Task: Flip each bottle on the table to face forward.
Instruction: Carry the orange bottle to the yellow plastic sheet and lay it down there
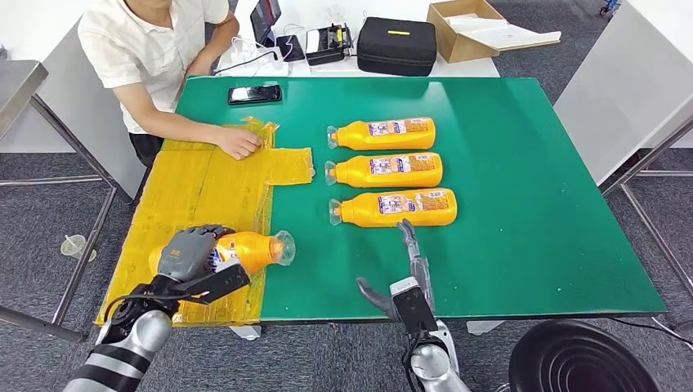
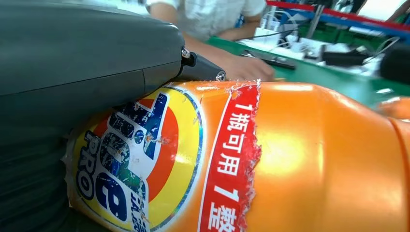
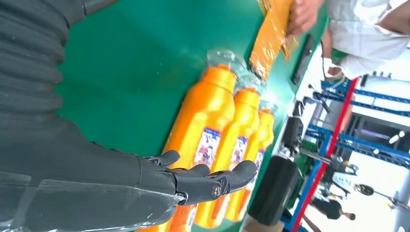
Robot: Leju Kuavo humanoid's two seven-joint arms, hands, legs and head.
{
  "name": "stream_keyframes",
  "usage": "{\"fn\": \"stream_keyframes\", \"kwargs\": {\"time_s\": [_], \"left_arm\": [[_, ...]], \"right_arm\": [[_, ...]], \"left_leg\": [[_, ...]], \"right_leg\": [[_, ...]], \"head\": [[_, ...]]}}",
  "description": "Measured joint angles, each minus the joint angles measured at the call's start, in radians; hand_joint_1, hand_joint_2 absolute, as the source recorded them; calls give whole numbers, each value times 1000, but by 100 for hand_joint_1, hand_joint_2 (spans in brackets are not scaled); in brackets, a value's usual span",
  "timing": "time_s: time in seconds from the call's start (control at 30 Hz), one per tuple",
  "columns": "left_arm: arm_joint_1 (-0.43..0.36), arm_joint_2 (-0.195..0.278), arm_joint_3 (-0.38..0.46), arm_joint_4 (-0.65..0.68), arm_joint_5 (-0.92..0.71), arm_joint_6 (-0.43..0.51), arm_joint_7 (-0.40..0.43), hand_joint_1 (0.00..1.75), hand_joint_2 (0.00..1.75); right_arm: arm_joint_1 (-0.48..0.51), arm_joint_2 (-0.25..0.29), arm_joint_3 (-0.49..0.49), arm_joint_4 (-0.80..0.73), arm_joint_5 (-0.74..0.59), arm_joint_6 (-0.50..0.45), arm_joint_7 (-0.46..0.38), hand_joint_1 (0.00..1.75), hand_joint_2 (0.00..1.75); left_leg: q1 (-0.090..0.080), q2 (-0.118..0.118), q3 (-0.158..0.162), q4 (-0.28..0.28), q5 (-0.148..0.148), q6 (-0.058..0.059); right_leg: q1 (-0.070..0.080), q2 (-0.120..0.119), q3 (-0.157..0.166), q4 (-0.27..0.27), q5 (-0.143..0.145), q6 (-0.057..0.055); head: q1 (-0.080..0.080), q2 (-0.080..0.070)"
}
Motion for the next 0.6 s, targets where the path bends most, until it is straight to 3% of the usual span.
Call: {"fn": "stream_keyframes", "kwargs": {"time_s": [0.1, 0.13, 0.23, 0.27, 0.3, 0.43, 0.6], "left_arm": [[-62, 2, -4, 83, -35, 6, 8, 175, 175], [-80, 1, -7, 110, -52, 14, 19, 173, 175], [-136, -5, -21, 207, -112, 48, 55, 49, 175], [-155, -11, -23, 247, -123, 58, 60, 7, 175], [-175, -18, -25, 289, -129, 69, 62, 0, 175], [-243, -46, -27, 442, -136, 77, 59, 0, 175], [-324, -69, -27, 573, -134, 14, 58, 0, 175]], "right_arm": [[-1, 5, -15, -1, -5, -1, -8, 0, 175], [-2, 8, -20, -1, -8, -2, -10, 0, 131], [-7, 17, -33, 0, -25, 0, -15, 0, 0], [-9, 20, -36, 2, -31, 3, -17, 0, 0], [-12, 23, -38, 5, -37, 6, -19, 0, 0], [-21, 31, -51, 25, -52, 2, -32, 0, 0], [-29, 37, -74, 51, -72, 0, -43, 0, 0]], "left_leg": [[0, 0, 0, 0, 0, 0], [0, 0, 0, 0, 0, 0], [0, 0, 0, 0, 0, 0], [0, 0, 0, 0, 0, 0], [0, 0, 0, 0, 0, 0], [0, 0, 0, 0, 0, 0], [0, -1, 3, 0, 0, 0]], "right_leg": [[0, 0, 0, 0, 0, 0], [0, 0, 0, 0, 0, 0], [0, 0, 0, 0, 0, 0], [0, 0, 0, 0, 0, 0], [0, 0, 0, 0, 0, 0], [0, 0, 0, 0, 0, 0], [0, -1, 4, 0, 0, 0]], "head": [[0, 0], [0, 0], [0, 0], [0, 0], [0, 0], [0, 0], [0, 0]]}}
